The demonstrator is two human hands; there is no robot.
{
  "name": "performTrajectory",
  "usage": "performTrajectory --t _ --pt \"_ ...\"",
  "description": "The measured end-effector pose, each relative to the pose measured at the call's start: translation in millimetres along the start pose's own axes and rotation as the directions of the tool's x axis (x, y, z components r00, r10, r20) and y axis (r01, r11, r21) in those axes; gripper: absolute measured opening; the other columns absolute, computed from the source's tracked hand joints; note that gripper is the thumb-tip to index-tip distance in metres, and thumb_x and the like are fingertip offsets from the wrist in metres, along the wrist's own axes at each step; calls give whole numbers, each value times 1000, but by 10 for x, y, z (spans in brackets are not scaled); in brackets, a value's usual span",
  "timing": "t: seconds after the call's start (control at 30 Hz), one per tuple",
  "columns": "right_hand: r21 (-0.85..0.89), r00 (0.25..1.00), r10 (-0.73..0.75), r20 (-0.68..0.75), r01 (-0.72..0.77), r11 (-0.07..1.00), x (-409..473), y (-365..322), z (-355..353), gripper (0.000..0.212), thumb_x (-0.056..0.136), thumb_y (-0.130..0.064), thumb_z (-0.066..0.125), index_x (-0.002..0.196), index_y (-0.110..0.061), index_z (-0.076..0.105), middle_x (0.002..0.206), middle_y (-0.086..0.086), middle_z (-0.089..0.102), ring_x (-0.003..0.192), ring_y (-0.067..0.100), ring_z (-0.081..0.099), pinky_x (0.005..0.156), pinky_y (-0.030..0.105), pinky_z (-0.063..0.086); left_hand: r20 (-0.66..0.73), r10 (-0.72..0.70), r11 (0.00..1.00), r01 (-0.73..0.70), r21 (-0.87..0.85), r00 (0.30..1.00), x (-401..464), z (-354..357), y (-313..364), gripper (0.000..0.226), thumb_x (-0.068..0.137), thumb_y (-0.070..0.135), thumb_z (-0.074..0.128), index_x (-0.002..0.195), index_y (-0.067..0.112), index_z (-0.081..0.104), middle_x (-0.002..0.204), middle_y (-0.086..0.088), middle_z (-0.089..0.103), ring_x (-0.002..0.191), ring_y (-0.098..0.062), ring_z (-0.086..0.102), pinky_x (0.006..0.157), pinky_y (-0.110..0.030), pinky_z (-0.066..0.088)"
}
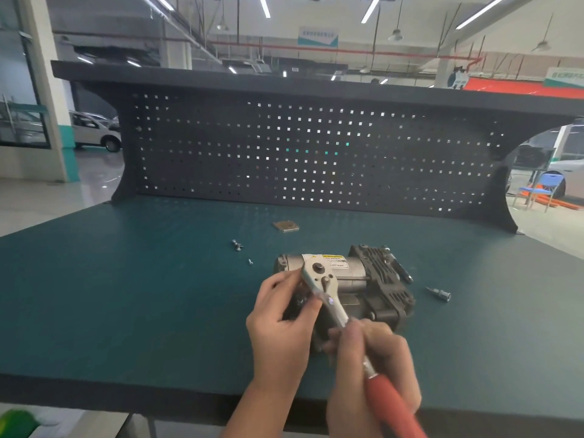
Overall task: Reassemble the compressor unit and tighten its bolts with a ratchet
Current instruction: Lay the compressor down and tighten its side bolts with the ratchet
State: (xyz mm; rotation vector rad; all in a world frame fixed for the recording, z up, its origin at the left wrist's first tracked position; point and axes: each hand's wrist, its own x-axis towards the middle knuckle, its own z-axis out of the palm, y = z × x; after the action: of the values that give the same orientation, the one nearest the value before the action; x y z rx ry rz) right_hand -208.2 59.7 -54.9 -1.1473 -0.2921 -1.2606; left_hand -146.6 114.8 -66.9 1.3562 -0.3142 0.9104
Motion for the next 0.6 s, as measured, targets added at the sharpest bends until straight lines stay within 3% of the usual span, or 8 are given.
performTrajectory --t 0.07,0.17,0.27,0.33,0.4,0.47,0.53,0.6 --pt "-93 992 -119 -38 115 989 -95 -28 147 21 85 -16 59 66 -21 52 56 6 56 48 17 53 50 22 43 -8 -46 998 46 -38 999 -22 -14 -12 22 75 27 64 89 41 74 93 4 66 76 -7 64 69 -19 50" --pt "-148 984 -160 -76 147 978 -175 -24 283 21 83 -12 61 63 -16 56 61 -1 54 52 12 54 53 17 41 21 -76 993 77 -87 997 -32 -46 6 23 79 17 62 92 31 75 96 -4 65 78 -14 64 72 -29 51" --pt "-107 994 -90 62 96 990 -175 -4 161 23 85 -18 62 64 -10 63 62 -1 59 53 13 58 55 17 44 19 -99 994 100 -36 995 -15 -52 29 23 80 18 60 89 34 75 91 -2 65 71 -4 59 65 -17 46" --pt "106 975 204 90 -213 971 2 26 17 18 82 -22 64 64 -23 64 58 0 63 47 15 58 47 20 46 12 -118 992 118 -41 993 -3 -53 47 18 80 23 64 90 34 76 90 -1 65 75 -2 62 69 -14 46" --pt "375 796 549 254 -604 703 303 95 -99 24 79 -14 64 57 -25 62 55 3 62 44 12 56 40 18 41 38 -72 997 73 -7 997 17 -64 72 17 81 31 68 95 35 74 91 -4 63 81 0 62 76 -11 45" --pt "442 636 664 394 -764 470 568 151 -184 27 78 -13 58 53 -22 59 54 2 59 44 9 53 37 15 38 59 -33 998 30 53 998 31 -58 69 18 82 29 67 97 39 71 90 -6 60 79 0 61 76 -10 45" --pt "415 664 648 372 -744 524 602 124 -160 25 77 -13 60 54 -21 56 52 4 57 42 10 51 37 16 37 55 -26 998 23 53 998 44 -44 75 15 85 30 69 95 41 71 88 -5 58 77 1 60 74 -9 44" --pt "340 797 567 209 -602 722 377 69 -67 25 78 -17 67 57 -22 55 51 5 57 41 14 51 39 18 38 49 -49 999 49 12 998 40 -46 73 11 87 31 68 90 40 73 86 -1 58 74 1 60 71 -8 43"
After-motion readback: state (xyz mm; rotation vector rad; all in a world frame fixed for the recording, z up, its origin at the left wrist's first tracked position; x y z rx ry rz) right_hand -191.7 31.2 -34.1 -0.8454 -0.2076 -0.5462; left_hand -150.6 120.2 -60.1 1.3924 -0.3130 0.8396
